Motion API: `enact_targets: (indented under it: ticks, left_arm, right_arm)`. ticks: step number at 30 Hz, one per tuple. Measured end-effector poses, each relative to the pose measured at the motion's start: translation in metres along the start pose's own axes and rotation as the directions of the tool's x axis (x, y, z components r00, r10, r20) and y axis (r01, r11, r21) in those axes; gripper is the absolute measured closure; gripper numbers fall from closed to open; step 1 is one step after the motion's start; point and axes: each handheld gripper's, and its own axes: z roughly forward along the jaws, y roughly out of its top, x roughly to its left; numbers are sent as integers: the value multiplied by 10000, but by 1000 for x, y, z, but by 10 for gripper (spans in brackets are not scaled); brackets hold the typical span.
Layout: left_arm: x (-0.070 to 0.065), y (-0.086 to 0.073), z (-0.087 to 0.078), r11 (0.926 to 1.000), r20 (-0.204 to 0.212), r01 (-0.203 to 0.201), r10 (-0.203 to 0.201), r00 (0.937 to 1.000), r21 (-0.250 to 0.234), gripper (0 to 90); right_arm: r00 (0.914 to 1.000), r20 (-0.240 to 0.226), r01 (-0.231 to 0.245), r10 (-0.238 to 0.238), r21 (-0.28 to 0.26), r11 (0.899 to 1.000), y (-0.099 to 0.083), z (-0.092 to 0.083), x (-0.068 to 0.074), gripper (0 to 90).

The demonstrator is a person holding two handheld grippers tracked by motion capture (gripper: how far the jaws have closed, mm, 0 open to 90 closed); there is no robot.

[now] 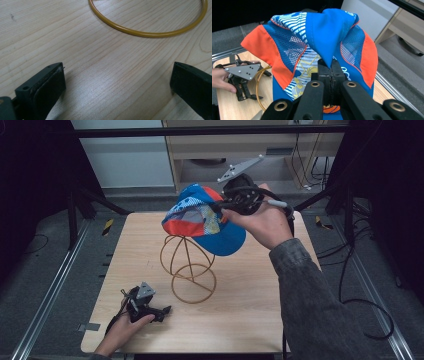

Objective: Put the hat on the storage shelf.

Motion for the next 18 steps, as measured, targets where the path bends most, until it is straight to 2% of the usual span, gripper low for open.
enact_targets:
  ticks: [5, 18]
  left_arm:
    - [0, 0, 0, 10000, -4, -33, 33, 10000, 11, 0]
    - [0, 0, 0, 10000, -14, -10, 10, 10000, -6, 0]
  right_arm:
    - [9998, -108, 150, -148, 200, 9997, 9, 12, 4, 900]
    - [9985, -316, 455, -446, 280, 9986, 23, 15, 15, 900]
